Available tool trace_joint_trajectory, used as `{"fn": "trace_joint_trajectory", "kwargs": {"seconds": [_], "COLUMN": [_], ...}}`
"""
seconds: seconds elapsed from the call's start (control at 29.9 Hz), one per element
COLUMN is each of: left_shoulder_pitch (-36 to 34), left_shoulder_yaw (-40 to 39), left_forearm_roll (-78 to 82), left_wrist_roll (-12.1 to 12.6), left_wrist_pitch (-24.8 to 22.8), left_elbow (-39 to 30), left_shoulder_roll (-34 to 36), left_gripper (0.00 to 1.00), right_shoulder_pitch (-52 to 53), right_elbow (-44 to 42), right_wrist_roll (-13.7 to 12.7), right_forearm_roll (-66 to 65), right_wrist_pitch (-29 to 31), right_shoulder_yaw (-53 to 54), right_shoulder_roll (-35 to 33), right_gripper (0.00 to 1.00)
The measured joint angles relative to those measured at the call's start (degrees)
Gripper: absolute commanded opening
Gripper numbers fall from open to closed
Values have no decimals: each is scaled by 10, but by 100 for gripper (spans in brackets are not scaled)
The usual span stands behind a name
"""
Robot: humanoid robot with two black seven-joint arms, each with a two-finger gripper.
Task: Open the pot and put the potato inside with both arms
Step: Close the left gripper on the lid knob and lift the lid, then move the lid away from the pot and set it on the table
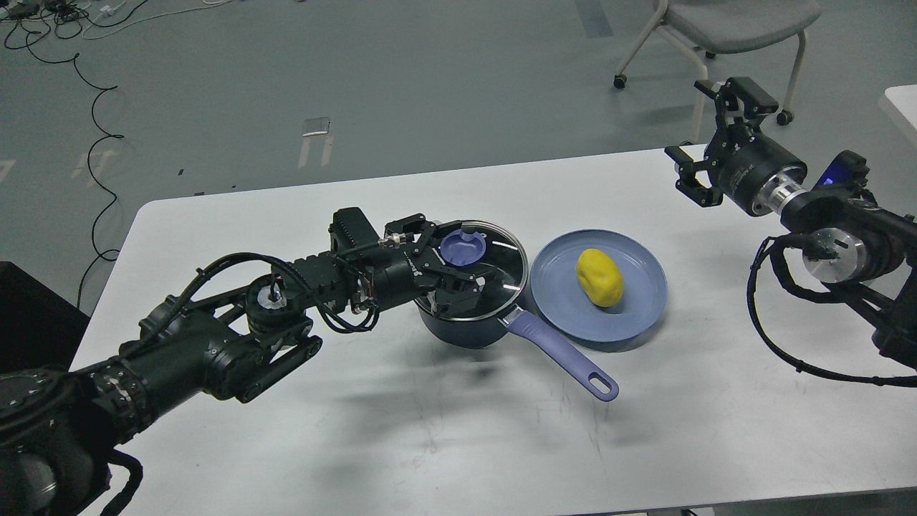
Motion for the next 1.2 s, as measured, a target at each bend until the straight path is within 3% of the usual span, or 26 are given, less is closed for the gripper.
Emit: {"fn": "trace_joint_trajectory", "kwargs": {"seconds": [0.03, 0.13, 0.43, 0.84, 1.07, 1.2], "left_shoulder_pitch": [0, -2, -5, -29, -55, -56], "left_shoulder_yaw": [0, 0, 1, 0, 0, 1], "left_forearm_roll": [0, 0, -1, -34, -38, -39], "left_wrist_roll": [0, 0, 0, 0, 0, 0], "left_wrist_pitch": [0, 0, 0, 0, -4, -4], "left_elbow": [0, 0, 0, -8, -32, -35], "left_shoulder_roll": [0, 0, 2, 11, 52, 89], "left_gripper": [62, 55, 50, 49, 49, 39], "right_shoulder_pitch": [0, 0, 0, 1, 5, 9], "right_elbow": [-1, -4, -17, -22, -25, -24], "right_wrist_roll": [0, 0, 0, 0, 0, 0], "right_forearm_roll": [0, 0, 0, -1, -1, -1], "right_wrist_pitch": [0, 0, 1, 0, 2, 3], "right_shoulder_yaw": [0, 0, -2, -2, -1, -1], "right_shoulder_roll": [0, 0, 1, 4, 7, 7], "right_gripper": [100, 100, 100, 100, 100, 100]}}
